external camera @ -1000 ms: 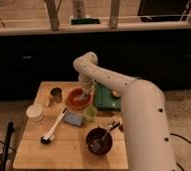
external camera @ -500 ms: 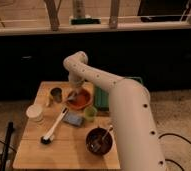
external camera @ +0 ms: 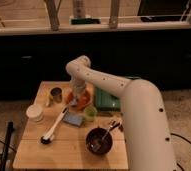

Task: Wipe red bowl with towel

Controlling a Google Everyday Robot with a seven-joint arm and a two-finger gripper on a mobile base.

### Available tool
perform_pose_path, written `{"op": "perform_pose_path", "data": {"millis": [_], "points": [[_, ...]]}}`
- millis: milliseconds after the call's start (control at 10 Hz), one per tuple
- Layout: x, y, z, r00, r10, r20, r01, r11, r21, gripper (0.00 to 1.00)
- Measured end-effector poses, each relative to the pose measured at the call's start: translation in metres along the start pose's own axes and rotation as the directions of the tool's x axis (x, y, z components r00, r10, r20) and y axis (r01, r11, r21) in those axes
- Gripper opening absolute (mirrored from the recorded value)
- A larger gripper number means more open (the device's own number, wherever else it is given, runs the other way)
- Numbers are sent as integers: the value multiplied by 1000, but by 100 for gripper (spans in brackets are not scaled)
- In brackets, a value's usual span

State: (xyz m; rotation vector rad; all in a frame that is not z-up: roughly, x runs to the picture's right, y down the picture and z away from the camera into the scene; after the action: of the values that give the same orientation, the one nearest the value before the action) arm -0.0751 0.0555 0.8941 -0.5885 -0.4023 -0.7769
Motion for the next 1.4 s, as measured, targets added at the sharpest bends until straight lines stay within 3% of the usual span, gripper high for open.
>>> {"op": "perform_pose_path", "data": {"millis": [200, 500, 900, 1400], "points": [[21, 25, -5, 999, 51, -14, -51, 998, -31, 0], [39, 16, -11, 995, 88, -51, -89, 996, -25, 0], [33, -19, -14, 998, 26, -57, -26, 1000, -3, 0], [31, -28, -12, 999, -13, -46, 13, 1000, -7, 0]]}}
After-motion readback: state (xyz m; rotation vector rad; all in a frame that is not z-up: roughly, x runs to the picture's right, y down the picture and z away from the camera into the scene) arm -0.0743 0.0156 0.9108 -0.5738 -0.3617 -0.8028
